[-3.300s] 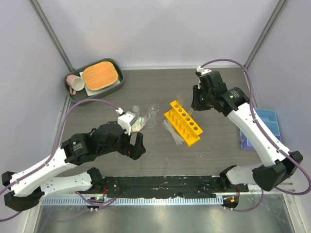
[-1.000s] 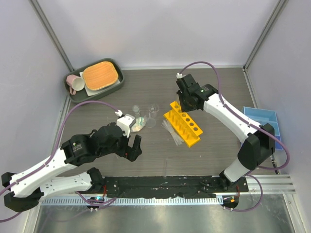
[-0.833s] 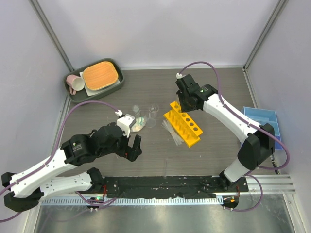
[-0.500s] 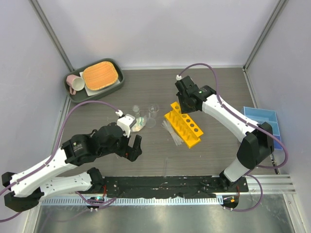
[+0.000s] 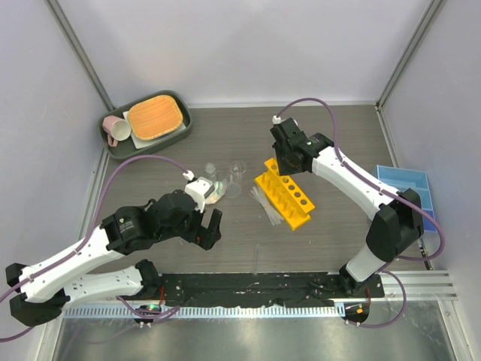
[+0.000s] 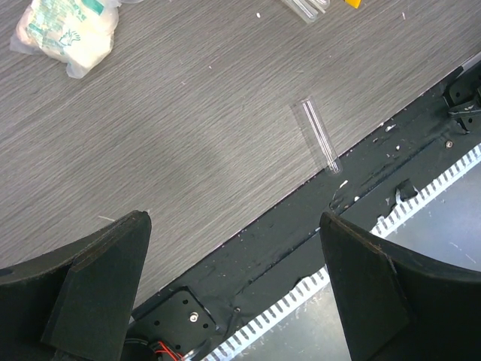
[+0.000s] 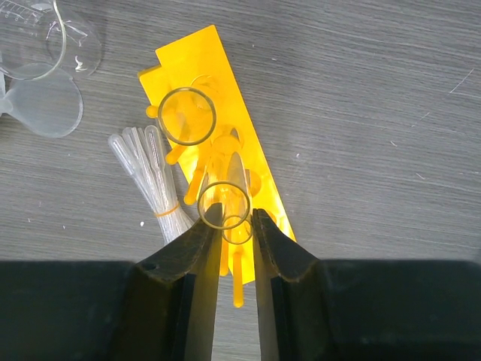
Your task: Organize the chemistry lab equipment
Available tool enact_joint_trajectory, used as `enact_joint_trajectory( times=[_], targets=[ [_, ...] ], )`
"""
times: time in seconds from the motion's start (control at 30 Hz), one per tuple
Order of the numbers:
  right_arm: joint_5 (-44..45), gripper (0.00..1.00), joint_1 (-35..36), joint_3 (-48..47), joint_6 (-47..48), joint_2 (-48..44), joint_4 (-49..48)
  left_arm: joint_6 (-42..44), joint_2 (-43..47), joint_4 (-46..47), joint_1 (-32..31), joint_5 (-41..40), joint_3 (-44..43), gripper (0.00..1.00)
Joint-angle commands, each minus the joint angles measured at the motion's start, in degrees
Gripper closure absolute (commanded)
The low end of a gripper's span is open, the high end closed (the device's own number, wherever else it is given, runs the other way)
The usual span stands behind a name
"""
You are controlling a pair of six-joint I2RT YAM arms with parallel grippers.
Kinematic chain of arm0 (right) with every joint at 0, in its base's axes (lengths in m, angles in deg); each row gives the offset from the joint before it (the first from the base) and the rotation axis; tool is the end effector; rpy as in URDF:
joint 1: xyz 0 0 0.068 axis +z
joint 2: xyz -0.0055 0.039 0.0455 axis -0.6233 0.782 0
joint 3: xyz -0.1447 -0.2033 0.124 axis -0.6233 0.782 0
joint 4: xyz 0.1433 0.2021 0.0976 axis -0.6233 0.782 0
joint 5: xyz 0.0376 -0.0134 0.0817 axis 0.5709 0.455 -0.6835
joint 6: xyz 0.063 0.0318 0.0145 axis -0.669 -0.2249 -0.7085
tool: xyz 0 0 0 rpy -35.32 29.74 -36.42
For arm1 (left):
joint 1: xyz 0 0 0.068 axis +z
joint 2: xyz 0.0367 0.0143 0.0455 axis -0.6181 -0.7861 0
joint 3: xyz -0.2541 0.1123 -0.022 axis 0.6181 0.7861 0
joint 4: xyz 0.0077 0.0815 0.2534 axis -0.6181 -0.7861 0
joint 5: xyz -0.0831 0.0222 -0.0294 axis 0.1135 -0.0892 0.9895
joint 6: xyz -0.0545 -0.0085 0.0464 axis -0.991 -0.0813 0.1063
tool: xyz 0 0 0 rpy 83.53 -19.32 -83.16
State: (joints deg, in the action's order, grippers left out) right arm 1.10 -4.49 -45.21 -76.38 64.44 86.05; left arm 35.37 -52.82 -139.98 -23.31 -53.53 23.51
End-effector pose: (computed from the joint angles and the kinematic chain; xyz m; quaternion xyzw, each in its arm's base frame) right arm 0.3021 0.1855 0.2851 -0.1096 0.9483 0.0016 0.2980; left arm 0.0911 -0.1439 0.3245 0.2171 0.8931 -0.2123 0.3320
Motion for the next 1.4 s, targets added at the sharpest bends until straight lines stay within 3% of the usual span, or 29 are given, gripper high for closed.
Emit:
enact_joint_trajectory(
  times=[0.0, 0.13, 0.3, 0.63, 0.97, 1.37],
  targets=[
    [0.8, 0.69, 0.4, 0.7, -0.5, -1.6, -0.7, 0.6, -1.3, 1.2, 0.1, -0.8, -0.7, 0.00],
    [1.6, 0.51, 0.4, -0.7, -0.1, -2.9, 0.9, 0.7, -3.0, 1.9, 0.1, -0.8, -1.0, 0.00],
    [5.5, 0.41, 0.7, -3.2, 0.3, -6.1, 4.3, -0.5, -7.3, 3.7, 0.1, 0.8, -1.0, 0.00],
    [10.2, 0.37, 5.9, -0.7, -1.7, -14.7, 8.5, -11.6, -22.3, 11.3, -1.3, 2.9, 3.1, 0.01],
    [7.9, 0.37, 7.3, 6.7, -2.3, -20.5, 6.2, -29.6, -39.4, 9.0, -12.2, -9.9, -3.9, 0.05],
    [6.6, 0.37, 7.4, 12.2, -1.2, -27.9, 6.0, -46.2, -46.3, 10.0, -19.8, -14.3, -7.3, 0.09]
  ],
)
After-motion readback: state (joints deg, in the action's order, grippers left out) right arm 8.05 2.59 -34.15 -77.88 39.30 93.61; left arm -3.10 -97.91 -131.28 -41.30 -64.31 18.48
